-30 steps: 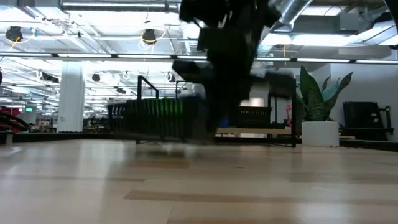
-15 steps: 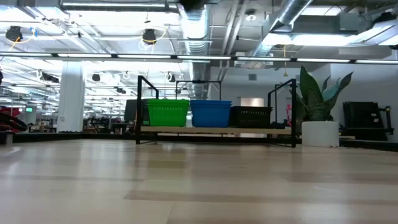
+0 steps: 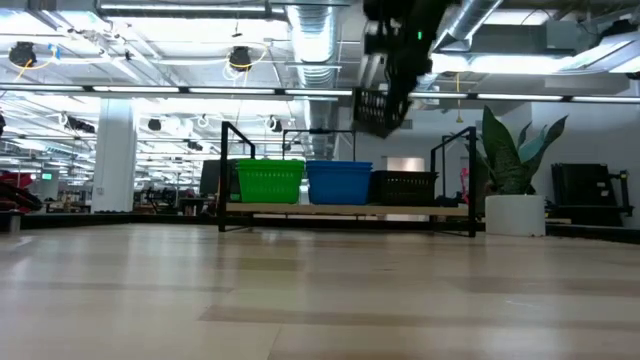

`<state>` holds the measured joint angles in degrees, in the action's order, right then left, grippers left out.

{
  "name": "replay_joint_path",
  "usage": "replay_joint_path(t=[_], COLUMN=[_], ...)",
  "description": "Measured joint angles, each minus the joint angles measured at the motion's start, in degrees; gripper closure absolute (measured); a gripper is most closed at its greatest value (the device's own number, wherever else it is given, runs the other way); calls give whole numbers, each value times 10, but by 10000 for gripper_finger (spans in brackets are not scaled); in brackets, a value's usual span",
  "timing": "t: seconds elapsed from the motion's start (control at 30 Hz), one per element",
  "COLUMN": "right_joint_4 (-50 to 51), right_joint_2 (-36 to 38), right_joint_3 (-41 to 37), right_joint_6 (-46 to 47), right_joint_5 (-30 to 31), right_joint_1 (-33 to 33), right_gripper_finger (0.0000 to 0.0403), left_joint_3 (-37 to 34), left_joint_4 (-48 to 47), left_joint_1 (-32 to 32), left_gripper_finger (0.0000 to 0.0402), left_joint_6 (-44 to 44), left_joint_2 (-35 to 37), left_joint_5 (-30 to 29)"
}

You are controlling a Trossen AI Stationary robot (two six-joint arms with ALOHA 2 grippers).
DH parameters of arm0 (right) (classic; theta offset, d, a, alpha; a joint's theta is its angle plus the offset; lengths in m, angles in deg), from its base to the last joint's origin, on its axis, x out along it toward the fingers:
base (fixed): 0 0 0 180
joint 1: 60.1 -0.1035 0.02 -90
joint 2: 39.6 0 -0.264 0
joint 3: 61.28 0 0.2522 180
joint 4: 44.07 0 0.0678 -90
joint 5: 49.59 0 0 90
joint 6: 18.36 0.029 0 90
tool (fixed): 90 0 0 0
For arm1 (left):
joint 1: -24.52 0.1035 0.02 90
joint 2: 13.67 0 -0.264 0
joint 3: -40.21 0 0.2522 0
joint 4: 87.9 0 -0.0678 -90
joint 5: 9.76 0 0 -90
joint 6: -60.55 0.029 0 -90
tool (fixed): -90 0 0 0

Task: Stack baskets on shelf by color
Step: Stack the black bin on the other black bins on the shelf

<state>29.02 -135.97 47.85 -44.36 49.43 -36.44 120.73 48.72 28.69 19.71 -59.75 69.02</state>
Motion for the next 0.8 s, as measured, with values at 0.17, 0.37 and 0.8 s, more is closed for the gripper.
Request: replay_joint_path(t=[0.17, 0.37, 0.8], right_joint_4=[-8, -27, -44], right_joint_2=[-15, -11, -14], right_joint_3=[-48, -94, -142], right_joint_6=[-38, -109, -134], right_joint_5=[-22, -44, -53], right_joint_1=[35, 58, 73], right_gripper_finger=[398, 395, 389], left_joint_3=[0, 0, 0], left_joint_4=[-4, -5, -5], left_joint_1=[0, 0, 0], left_gripper_finger=[162, 162, 162], left_joint_6=[-2, -3, -7], left_joint_2=[0, 0, 0], left_joint_5=[-1, -15, -23])
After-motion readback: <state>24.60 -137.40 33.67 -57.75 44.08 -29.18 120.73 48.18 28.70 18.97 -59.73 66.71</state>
